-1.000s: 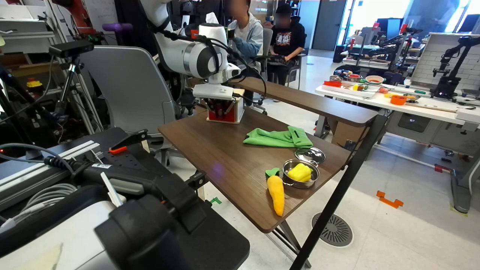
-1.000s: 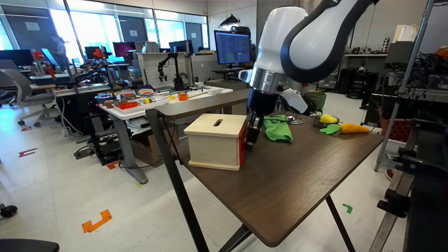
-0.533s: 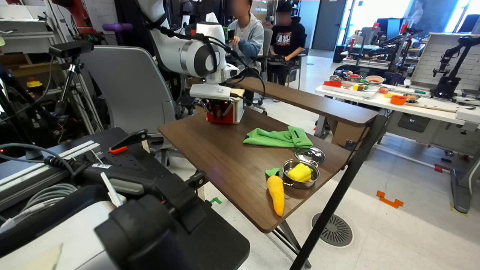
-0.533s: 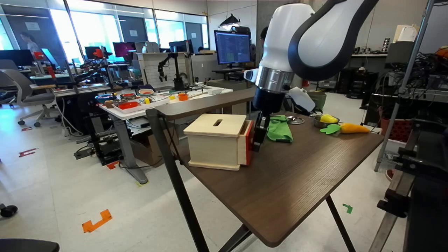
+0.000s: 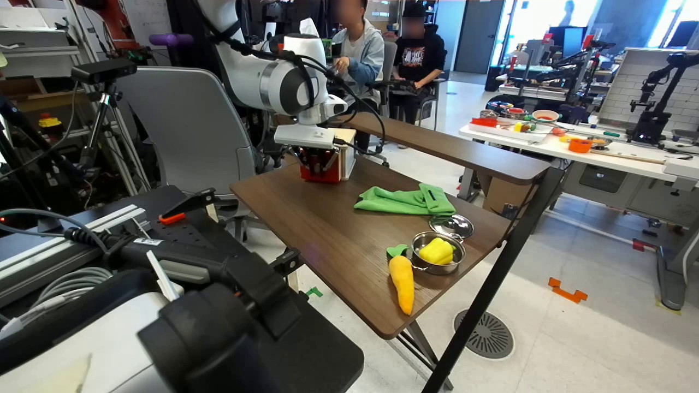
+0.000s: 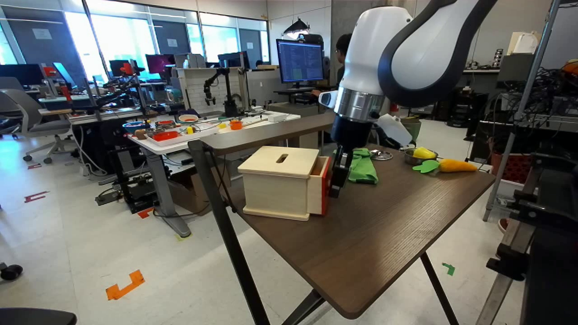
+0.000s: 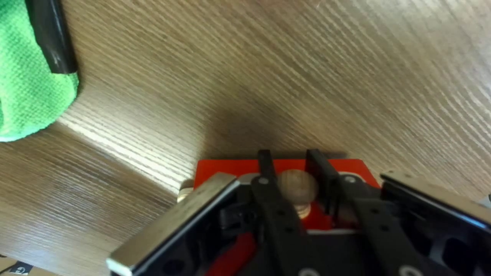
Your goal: Open the drawer of the cabinet on the table
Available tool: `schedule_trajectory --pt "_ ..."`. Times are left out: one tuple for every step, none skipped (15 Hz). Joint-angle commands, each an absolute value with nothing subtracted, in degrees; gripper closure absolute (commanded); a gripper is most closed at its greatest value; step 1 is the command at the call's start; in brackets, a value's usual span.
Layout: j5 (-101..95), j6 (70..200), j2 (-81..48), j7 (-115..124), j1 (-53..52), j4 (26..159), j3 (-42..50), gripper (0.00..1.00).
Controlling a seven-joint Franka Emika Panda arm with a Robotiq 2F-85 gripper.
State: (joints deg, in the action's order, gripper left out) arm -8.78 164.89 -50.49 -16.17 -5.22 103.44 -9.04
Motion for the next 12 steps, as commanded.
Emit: schedule_trajectory --pt "-9.2 165.4 -47.7 -14.1 -6.6 108.5 -8.7 0.93" --pt "-9.2 165.7 -47.7 -14.1 -6.7 108.8 -8.6 0.93" --pt "-9.3 165.8 -47.7 -14.1 -6.7 108.9 -8.6 0.93" --pt "-9.3 166.0 -47.9 -14.2 -6.6 109.0 -8.7 0.93" --pt "-9.3 166.0 -48.2 -14.2 -6.7 108.8 -8.6 0.93" --pt "-9.2 166.0 -48.4 -14.2 -6.7 108.9 -8.7 0.93" --pt "-9.2 165.8 -48.5 -14.3 -6.7 108.9 -8.7 0.93" --pt "-9.2 165.8 -48.6 -14.3 -6.6 108.9 -8.9 0.93" --pt "-9.2 165.7 -48.7 -14.3 -6.7 108.8 -8.9 0.93" --pt "-9.2 165.5 -48.9 -14.4 -6.6 108.7 -9.0 0.93" --pt "-9.2 165.3 -48.9 -14.4 -6.6 108.6 -9.0 0.93" --pt "-9.2 165.3 -48.9 -14.4 -6.7 108.7 -8.9 0.93"
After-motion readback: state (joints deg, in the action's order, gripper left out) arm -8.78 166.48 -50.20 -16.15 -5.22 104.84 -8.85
